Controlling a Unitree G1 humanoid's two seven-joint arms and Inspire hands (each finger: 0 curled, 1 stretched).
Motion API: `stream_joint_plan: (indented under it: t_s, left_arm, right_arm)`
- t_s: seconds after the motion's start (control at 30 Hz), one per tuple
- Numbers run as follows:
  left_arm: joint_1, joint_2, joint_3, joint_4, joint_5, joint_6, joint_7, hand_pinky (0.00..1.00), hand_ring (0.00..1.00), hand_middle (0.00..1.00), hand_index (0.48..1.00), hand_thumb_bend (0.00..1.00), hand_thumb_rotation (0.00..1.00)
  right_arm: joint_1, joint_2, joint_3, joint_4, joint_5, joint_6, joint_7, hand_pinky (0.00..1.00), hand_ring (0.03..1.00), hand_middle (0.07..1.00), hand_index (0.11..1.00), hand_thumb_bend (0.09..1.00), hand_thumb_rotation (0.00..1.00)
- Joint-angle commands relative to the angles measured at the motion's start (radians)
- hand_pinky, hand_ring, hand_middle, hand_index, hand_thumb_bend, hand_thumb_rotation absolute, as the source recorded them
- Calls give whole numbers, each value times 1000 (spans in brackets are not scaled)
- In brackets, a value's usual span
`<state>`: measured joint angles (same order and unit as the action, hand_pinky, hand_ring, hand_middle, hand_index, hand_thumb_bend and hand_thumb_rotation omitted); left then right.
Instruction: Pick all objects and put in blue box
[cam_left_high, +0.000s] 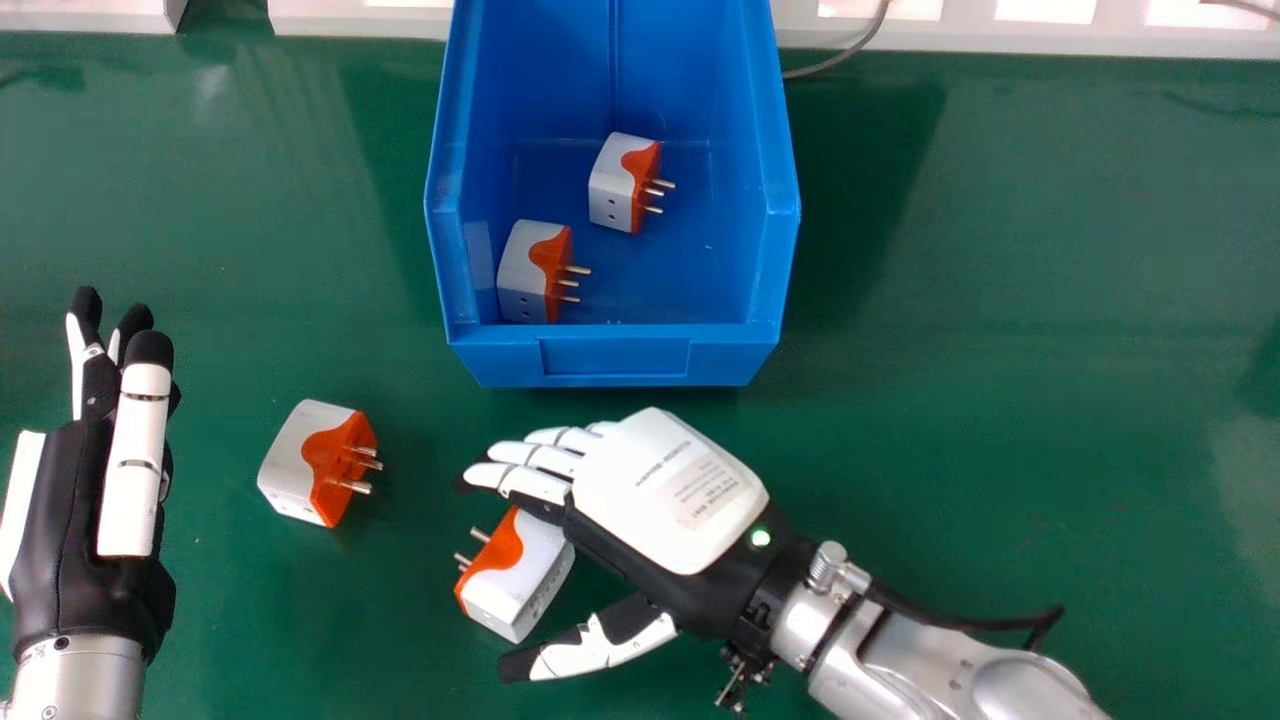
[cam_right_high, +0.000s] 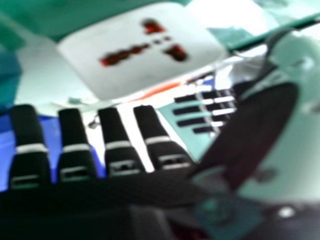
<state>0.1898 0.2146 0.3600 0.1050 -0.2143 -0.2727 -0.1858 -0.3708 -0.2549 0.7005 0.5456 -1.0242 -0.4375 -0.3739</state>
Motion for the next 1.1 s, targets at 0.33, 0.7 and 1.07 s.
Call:
stream_joint_plan:
  t_s: [0.33, 0.7, 1.07]
  left_arm:
    - [-9, 6, 5, -22, -2, -9, 2, 1000, 1000, 1000, 987, 464, 893]
    - [-5, 12, 7, -30, 4, 0, 5, 1000, 1000, 1000, 993, 457, 911]
    - [-1, 11, 4, -54, 15, 15, 17, 1000, 1000, 1000, 997, 437, 932]
  right_arm:
    - [-95, 36, 31, 91, -15, 25, -24, 676, 807, 844, 832, 442, 576]
    - [-165, 26, 96, 185, -45, 16, -16, 678, 818, 850, 821, 411, 661]
    - [-231, 42, 164, 296, -77, 16, -63, 660, 791, 823, 786, 401, 677]
